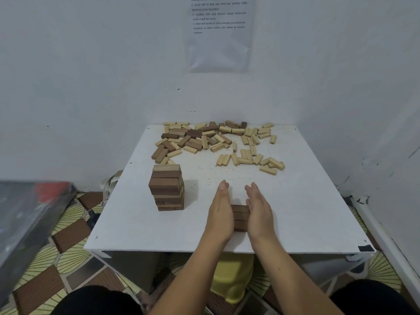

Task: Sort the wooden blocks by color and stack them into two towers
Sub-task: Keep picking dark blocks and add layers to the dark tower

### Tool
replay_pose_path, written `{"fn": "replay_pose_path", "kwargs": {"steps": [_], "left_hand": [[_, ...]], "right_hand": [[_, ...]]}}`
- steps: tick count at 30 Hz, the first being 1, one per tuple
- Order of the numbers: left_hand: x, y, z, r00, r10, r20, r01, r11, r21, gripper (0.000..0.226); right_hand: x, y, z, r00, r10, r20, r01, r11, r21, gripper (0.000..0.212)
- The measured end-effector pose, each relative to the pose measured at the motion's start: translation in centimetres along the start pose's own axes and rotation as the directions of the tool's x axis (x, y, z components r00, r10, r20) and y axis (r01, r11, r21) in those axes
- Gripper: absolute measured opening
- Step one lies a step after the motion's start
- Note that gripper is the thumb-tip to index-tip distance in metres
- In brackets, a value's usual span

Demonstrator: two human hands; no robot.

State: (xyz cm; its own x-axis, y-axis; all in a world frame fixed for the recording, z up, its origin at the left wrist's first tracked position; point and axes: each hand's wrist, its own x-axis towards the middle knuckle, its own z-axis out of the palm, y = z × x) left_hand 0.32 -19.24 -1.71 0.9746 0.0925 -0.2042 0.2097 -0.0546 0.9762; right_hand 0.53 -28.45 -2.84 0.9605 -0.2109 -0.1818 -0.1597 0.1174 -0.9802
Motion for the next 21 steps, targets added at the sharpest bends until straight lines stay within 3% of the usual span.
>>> {"fn": "replay_pose_path", "kwargs": {"steps": [12, 16, 18, 21], "left_hand": [[0.3, -0.1, -1.3, 0.999, -0.011, 0.043, 0.01, 0.999, 0.033, 0.086], [-0.8, 0.4, -3.1, 0.987, 0.11, 0.116, -0.138, 0.955, 0.264, 0.06], [-2.1, -0.1, -4.4, 0.966, 0.179, 0.185, -0.248, 0.845, 0.474, 0.053], [-3.3, -2.0, -5.8, 0.925, 0.191, 0.33, -0.378, 0.561, 0.736, 0.071]], "right_hand": [[-0.3, -0.2, -0.4, 0.997, -0.033, 0.074, 0.037, 0.998, -0.054, 0.044], [-0.4, -1.2, -3.0, 0.984, -0.104, 0.145, 0.142, 0.95, -0.28, 0.052], [-0.6, -1.3, -5.0, 0.965, -0.113, 0.235, 0.235, 0.765, -0.6, 0.068], [-0.8, -0.6, -7.3, 0.942, -0.039, 0.334, 0.33, 0.302, -0.894, 0.095]]}}
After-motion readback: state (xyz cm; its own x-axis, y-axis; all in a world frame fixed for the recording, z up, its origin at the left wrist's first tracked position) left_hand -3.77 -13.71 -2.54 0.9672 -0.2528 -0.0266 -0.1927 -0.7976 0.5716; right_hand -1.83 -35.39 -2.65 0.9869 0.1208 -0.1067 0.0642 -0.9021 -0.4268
